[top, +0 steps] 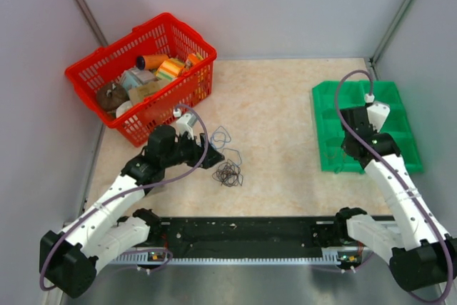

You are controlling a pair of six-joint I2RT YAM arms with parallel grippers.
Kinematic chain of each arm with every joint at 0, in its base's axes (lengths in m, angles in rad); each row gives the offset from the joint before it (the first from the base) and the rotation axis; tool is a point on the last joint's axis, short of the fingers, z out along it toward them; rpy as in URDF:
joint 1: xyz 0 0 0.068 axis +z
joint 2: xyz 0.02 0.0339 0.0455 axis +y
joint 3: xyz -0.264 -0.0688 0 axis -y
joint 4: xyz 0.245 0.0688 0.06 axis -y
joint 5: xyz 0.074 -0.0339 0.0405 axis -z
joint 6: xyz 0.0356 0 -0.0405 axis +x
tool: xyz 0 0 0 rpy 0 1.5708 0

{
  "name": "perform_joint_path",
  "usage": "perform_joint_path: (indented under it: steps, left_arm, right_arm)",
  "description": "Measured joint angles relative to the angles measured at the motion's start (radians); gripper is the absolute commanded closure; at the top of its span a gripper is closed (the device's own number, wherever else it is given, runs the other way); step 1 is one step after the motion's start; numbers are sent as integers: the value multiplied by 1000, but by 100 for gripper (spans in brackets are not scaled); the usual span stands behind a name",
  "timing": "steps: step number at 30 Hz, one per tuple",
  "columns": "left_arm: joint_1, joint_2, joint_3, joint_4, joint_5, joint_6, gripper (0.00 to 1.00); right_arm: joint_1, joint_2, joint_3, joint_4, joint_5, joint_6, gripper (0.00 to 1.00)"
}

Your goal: Untangle the cables

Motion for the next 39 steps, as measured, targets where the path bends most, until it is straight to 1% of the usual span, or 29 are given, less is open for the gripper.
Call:
perform_joint_path:
  steps: [3, 7, 11, 14, 15, 16, 20, 22, 23, 25, 26, 27, 28, 30, 32, 36, 38, 39]
  left_arm:
    - [0, 0, -7, 14, 8, -6, 26]
    - [0, 0, -10, 17, 17, -8, 27]
    - [0, -2, -18, 21, 24, -8, 27]
    - [0, -5, -34, 27, 26, -9, 27]
    - [0, -7, -39, 27, 26, -9, 27]
    - [0, -9, -46, 28, 26, -9, 27]
    - [0, -11, -60, 29, 25, -11, 27]
    - [0, -13, -65, 29, 25, -13, 26]
    - [0, -13, -66, 29, 24, -14, 26]
    - [0, -13, -66, 29, 24, -16, 25]
    - [0, -13, -66, 29, 23, -16, 25]
    - [0, -13, -66, 29, 22, -16, 25]
    - [0, -13, -66, 29, 21, -16, 25]
    - [0, -13, -66, 28, 18, -16, 26]
    - [0, -11, -66, 28, 8, -16, 29]
    - [0, 10, -66, 22, -26, -16, 34]
    - [0, 18, -70, 16, -40, -20, 36]
    - [0, 18, -77, 16, -47, -26, 36]
  right_arm:
    - [-24, -27, -45, -4, -55, 90, 100]
    - [-94, -48, -72, 6, -111, 175, 100]
    - [-187, -14, -129, 67, -192, 197, 100]
    - [-301, 40, -181, 130, -291, 188, 100]
    - [-330, 60, -194, 151, -317, 185, 98]
    - [-348, 77, -201, 165, -336, 182, 91]
    - [-362, 125, -206, 230, -388, 150, 83]
    - [-362, 142, -206, 260, -400, 126, 74]
    - [-362, 149, -206, 271, -402, 111, 67]
    - [-354, 153, -206, 282, -412, 87, 45]
    - [-345, 150, -206, 284, -408, 81, 26]
    - [-317, 139, -206, 282, -382, 60, 15]
    - [-289, 126, -205, 282, -370, 59, 11]
    - [-192, 86, -201, 277, -316, 30, 8]
    - [-83, 54, -175, 253, -258, 12, 5]
    - [120, 48, -103, 215, -135, 3, 6]
    - [245, 48, -90, 218, -126, -10, 8]
    - [312, 48, -91, 238, -151, -24, 10]
